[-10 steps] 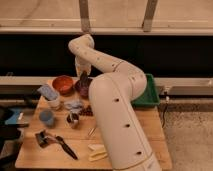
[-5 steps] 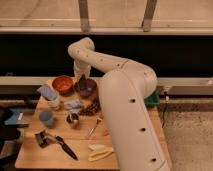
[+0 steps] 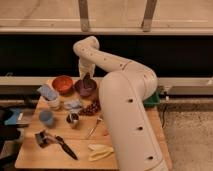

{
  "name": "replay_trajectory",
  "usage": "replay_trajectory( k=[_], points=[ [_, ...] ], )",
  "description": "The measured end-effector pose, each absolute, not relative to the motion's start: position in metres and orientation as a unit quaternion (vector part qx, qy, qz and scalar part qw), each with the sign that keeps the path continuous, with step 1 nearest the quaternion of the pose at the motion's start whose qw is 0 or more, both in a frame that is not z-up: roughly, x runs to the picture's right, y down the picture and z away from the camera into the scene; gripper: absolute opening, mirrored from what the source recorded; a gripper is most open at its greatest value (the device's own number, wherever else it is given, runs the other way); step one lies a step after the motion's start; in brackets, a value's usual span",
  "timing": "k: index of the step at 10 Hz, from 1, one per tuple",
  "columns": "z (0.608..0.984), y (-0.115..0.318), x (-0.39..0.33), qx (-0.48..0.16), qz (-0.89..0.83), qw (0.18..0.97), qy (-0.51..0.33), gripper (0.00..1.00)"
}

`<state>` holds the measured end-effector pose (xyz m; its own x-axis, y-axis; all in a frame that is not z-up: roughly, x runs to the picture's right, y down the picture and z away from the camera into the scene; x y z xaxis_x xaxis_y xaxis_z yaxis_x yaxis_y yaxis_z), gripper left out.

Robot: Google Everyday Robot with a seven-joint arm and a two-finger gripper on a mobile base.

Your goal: Wipe purple bowl with eraser

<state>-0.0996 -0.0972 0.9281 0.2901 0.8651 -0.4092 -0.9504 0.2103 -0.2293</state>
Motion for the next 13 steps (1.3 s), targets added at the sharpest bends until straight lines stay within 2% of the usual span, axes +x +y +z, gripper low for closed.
replay_trajectory(
  k=[3,7,10,13],
  points=[
    [0.934,-0.108,-0.129,-0.225,0.573,0.783,0.087,0.12],
    [0.907,-0.088,-0.15,-0.23,0.544,0.804,0.066,0.12],
    [0.898,-0.071,-0.124,-0.228,0.559,0.793,0.077,0.12],
    [0.914,-0.089,-0.097,-0.228,0.593,0.768,0.089,0.12]
  ],
)
